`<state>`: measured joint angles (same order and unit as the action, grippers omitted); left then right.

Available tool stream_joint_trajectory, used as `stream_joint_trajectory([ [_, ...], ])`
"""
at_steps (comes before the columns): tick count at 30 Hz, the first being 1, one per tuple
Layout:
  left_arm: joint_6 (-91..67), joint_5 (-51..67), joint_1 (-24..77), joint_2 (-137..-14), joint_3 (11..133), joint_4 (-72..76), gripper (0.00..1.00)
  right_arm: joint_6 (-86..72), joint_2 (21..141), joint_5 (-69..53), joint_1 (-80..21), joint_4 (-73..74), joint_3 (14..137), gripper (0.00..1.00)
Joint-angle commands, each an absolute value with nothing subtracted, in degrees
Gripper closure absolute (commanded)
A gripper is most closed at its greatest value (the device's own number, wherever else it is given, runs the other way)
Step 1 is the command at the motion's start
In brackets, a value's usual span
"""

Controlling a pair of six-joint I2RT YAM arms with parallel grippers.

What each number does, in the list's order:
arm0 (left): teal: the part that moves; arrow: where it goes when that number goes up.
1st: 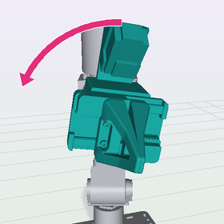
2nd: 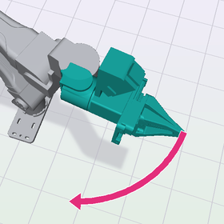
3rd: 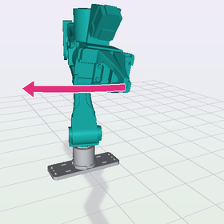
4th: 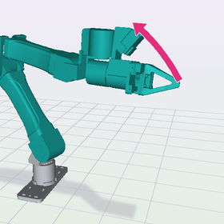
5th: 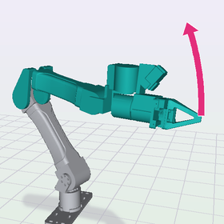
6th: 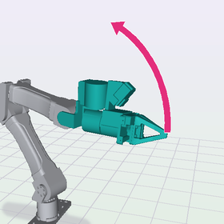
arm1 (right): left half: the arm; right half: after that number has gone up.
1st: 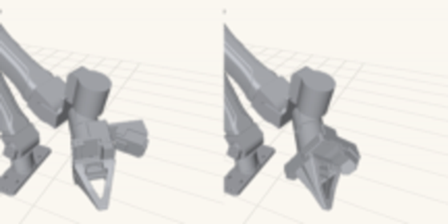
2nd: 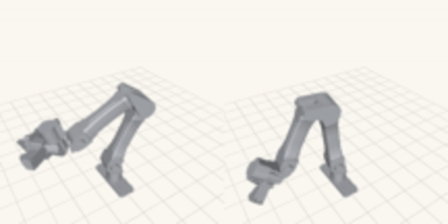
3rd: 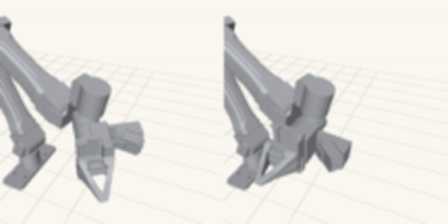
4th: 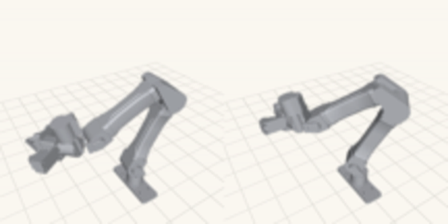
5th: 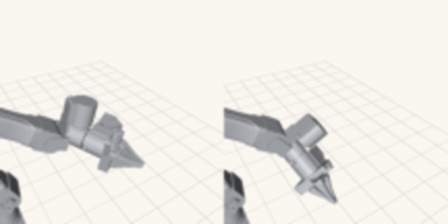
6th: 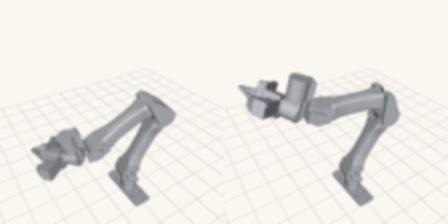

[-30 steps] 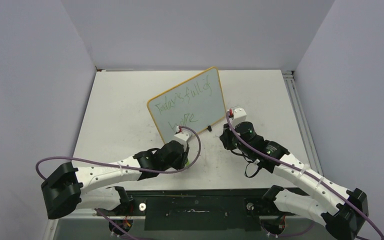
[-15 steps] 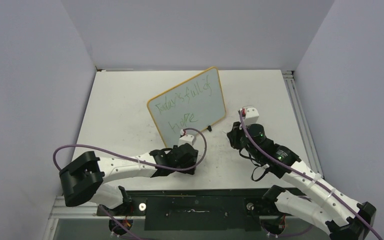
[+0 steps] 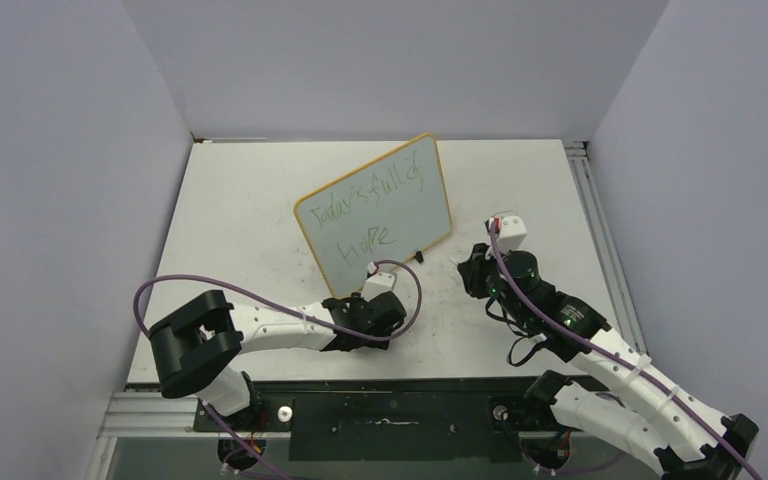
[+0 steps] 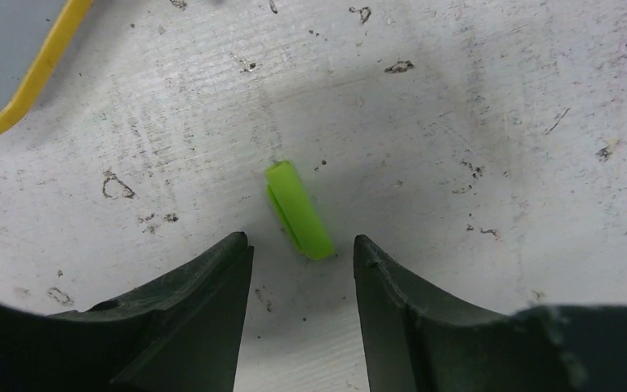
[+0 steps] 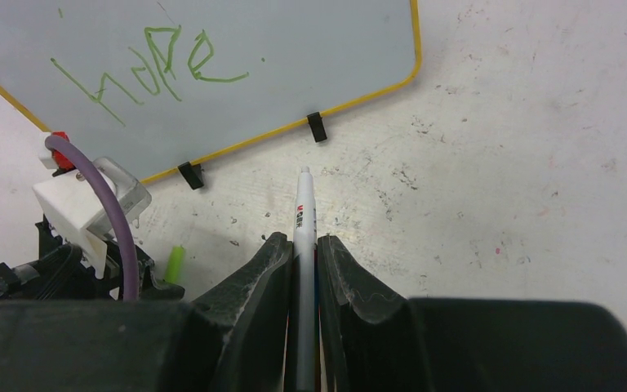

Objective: Write a sentence on the whiteboard
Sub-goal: Close the whiteboard marker at the center of the board.

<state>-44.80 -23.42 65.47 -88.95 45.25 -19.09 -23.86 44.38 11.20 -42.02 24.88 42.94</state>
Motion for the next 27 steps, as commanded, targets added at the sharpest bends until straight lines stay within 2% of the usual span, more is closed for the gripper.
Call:
stream_joint_trajectory([
  [1, -45.0, -26.0, 65.3, -89.4, 47.3, -21.2, 0.55, -24.6, 44.1, 12.5, -41.9, 22.6, 42.5, 0.88],
  [13, -43.5, -24.8, 64.2, -89.2, 46.2, -19.9, 0.61, -24.8, 44.7, 11.9, -41.9, 21.8, 41.9, 0.88],
  [25, -40.6, -24.1, 63.2, -90.7, 45.9, -16.8, 0.77, -24.8, 44.8, 10.8, -41.9, 21.9, 41.8, 0.88],
  [27, -40.2, -23.1, 62.8, -90.5, 45.3, -15.7, 0.85, -24.8, 45.1, 9.8, -41.8, 21.5, 41.7, 0.88],
])
